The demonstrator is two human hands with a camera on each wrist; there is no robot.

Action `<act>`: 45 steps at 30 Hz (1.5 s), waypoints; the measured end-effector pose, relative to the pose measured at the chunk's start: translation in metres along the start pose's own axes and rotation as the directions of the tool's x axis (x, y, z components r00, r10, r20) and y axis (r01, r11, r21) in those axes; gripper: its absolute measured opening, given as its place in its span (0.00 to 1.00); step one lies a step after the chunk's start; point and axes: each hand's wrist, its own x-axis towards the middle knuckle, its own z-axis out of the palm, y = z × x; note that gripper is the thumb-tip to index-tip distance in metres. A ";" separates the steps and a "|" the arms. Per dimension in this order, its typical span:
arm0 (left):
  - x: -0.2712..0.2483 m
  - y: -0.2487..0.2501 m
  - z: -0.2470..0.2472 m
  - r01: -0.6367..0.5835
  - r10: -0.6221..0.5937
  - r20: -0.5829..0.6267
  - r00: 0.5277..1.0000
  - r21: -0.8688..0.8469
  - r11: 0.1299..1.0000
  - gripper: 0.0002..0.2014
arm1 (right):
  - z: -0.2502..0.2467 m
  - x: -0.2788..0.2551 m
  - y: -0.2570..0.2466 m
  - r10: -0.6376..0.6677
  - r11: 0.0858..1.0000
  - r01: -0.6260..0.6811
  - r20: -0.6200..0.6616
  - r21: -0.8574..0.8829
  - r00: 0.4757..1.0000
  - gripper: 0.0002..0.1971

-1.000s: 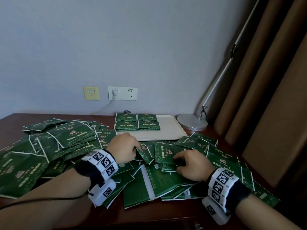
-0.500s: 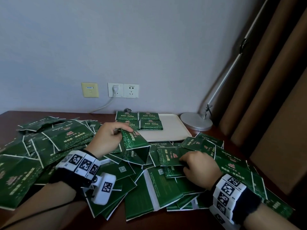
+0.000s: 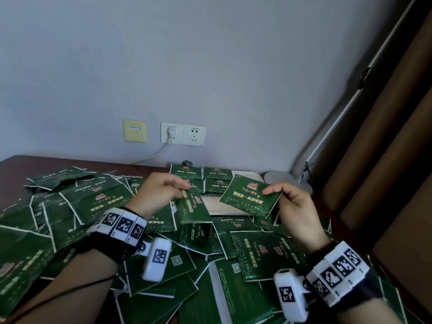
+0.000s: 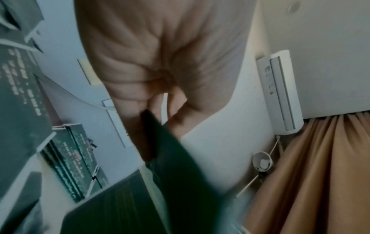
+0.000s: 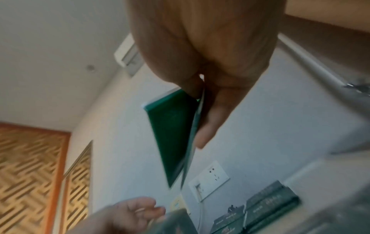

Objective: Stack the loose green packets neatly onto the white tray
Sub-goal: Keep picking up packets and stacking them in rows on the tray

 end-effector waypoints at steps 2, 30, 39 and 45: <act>0.009 -0.006 0.003 0.029 -0.046 0.103 0.994 0.162 0.986 0.20 | 0.004 0.007 0.010 0.224 0.959 -0.228 0.042 0.168 0.974 0.19; 0.038 0.016 -0.003 -0.041 -0.030 0.277 0.960 0.250 0.967 0.06 | -0.018 -0.009 0.015 0.060 0.996 -0.059 0.007 -0.070 0.998 0.10; 0.141 0.045 -0.038 0.178 -0.170 -0.065 0.983 0.155 0.972 0.18 | -0.012 0.117 -0.055 0.085 0.950 -0.023 0.187 -0.311 0.979 0.19; 0.199 0.041 -0.011 0.120 -0.268 0.018 0.963 0.864 0.488 0.20 | 0.048 0.237 0.010 0.239 0.851 -0.094 0.221 -0.517 0.945 0.19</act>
